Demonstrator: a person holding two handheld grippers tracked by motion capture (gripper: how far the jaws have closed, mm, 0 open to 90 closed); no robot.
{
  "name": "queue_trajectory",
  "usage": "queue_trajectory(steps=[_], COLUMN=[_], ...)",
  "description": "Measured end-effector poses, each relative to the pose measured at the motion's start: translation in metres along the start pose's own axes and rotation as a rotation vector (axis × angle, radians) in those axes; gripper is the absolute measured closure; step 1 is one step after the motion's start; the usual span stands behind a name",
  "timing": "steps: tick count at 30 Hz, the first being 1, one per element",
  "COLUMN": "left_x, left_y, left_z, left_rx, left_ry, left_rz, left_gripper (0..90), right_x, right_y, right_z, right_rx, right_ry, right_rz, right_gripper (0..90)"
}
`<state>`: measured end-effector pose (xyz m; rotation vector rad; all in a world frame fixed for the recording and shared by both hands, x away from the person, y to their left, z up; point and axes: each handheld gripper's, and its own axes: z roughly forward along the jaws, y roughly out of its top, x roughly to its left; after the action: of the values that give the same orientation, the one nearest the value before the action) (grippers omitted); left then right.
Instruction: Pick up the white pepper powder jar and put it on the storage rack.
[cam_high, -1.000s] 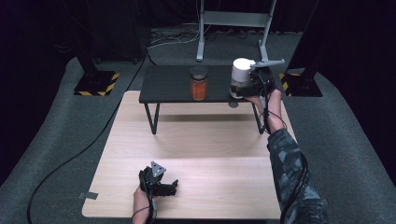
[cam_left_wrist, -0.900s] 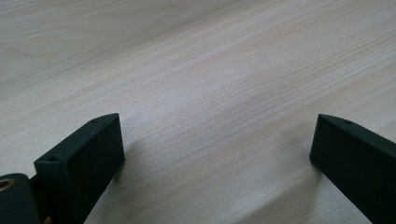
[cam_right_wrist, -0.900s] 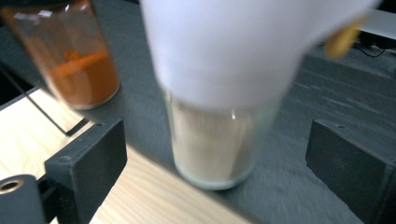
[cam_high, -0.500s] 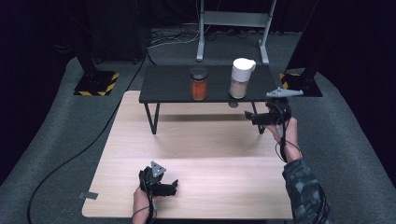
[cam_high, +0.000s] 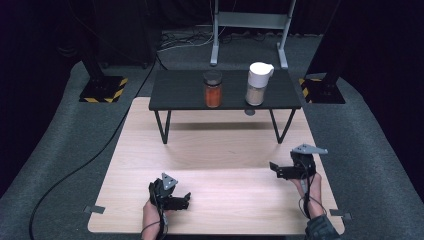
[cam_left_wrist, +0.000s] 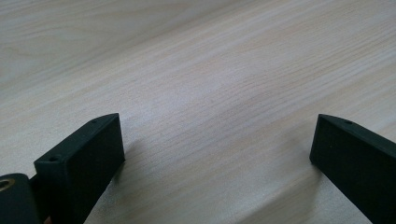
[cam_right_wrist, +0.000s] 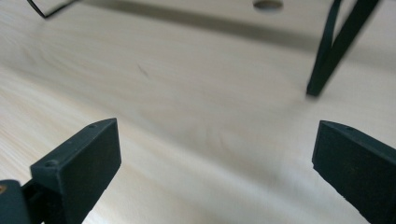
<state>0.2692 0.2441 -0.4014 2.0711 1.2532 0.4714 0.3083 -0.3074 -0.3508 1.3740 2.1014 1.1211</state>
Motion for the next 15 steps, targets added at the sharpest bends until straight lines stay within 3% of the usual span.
queue_trajectory(steps=[3,8,15], left_x=[0.000,0.000,-0.001], left_y=[0.000,0.000,0.000], left_z=[0.000,0.000,0.000], left_rx=[0.000,0.000,-0.001], left_ry=[0.000,0.001,0.003], left_rz=[0.000,-0.001,-0.001], left_gripper=[2.6,2.6,2.6], right_x=[0.000,-0.003,-0.004], right_y=[-0.024,-0.050,-0.063], right_z=[0.001,-0.004,-0.004], right_rx=[0.009,0.003,0.025], right_ry=[-0.015,-0.037,-0.056], right_rz=[0.033,0.083,0.104], right_gripper=[0.0,0.0,0.0])
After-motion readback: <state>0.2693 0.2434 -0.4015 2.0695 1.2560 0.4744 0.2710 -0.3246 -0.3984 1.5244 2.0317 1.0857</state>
